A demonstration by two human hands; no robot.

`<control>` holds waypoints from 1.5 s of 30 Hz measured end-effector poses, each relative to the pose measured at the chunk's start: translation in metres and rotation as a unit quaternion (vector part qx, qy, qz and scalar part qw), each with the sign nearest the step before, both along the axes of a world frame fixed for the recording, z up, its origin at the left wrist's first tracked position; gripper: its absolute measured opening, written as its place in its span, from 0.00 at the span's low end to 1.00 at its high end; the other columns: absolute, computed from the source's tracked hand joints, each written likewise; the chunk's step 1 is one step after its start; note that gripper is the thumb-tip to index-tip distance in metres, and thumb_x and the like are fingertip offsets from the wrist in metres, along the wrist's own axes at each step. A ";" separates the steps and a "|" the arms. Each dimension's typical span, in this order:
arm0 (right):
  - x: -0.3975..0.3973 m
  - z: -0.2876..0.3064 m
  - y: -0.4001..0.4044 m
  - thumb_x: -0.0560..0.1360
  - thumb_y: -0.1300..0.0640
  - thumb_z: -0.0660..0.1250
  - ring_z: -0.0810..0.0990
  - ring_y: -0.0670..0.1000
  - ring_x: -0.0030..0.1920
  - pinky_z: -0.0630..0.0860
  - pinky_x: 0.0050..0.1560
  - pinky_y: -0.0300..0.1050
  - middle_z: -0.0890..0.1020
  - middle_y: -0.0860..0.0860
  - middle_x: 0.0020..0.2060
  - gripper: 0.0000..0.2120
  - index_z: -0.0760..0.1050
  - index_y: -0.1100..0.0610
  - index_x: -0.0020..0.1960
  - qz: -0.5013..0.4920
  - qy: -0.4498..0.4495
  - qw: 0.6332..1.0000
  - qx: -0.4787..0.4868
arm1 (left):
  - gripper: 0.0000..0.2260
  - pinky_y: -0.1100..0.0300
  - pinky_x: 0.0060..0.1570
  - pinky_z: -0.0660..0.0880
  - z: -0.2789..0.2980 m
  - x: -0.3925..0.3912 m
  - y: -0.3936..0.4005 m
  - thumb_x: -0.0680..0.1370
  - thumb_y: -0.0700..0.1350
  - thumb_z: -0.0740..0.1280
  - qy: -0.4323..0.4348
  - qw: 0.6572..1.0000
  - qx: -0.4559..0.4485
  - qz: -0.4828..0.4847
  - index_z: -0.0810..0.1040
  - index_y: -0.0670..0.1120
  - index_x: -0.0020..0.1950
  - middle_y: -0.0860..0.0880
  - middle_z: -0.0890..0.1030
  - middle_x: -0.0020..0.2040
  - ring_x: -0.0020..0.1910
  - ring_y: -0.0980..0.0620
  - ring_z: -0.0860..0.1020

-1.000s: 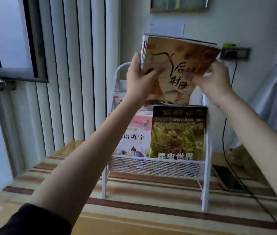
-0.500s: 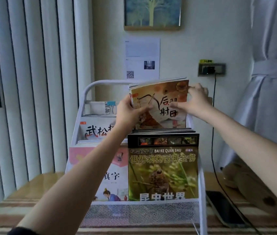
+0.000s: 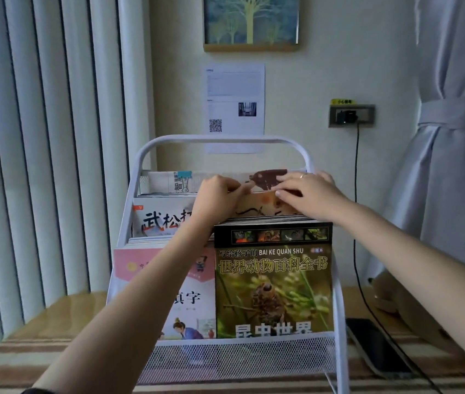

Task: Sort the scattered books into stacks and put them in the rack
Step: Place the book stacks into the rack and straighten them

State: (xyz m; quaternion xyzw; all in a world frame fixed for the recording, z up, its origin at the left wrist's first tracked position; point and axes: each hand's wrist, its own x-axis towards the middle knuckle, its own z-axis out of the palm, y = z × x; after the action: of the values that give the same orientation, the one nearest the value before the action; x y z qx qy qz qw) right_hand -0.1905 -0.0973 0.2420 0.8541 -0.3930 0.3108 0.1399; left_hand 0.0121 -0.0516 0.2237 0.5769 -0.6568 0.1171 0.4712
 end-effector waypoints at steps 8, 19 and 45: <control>-0.021 -0.025 0.021 0.82 0.53 0.55 0.68 0.43 0.64 0.65 0.62 0.38 0.72 0.45 0.66 0.16 0.71 0.51 0.67 0.186 -0.348 0.892 0.219 | 0.14 0.58 0.38 0.77 0.002 0.016 0.046 0.79 0.51 0.63 0.117 0.989 0.071 -0.062 0.84 0.43 0.48 0.48 0.84 0.39 0.32 0.54 0.80; -0.026 -0.177 0.067 0.80 0.43 0.51 0.76 0.54 0.35 0.70 0.37 0.44 0.77 0.55 0.33 0.25 0.73 0.61 0.38 -0.006 -0.479 0.810 0.337 | 0.20 0.52 0.41 0.67 -0.149 0.103 0.154 0.81 0.58 0.51 0.146 0.946 0.005 0.288 0.70 0.43 0.46 0.37 0.78 0.46 0.47 0.38 0.76; -0.074 -0.190 0.183 0.81 0.45 0.52 0.63 0.51 0.21 0.56 0.26 0.40 0.65 0.54 0.20 0.30 0.63 0.60 0.25 -0.101 -0.461 0.881 0.035 | 0.26 0.59 0.24 0.59 -0.179 0.032 0.258 0.80 0.48 0.46 0.176 0.944 -0.097 0.260 0.62 0.44 0.21 0.45 0.66 0.20 0.20 0.48 0.65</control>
State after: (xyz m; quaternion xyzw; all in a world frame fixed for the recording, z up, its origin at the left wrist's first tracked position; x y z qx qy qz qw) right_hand -0.2646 0.0861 0.0523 0.5745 -0.5081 0.6393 -0.0561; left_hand 0.0440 0.2065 0.0451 0.6904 -0.3762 0.1952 0.5863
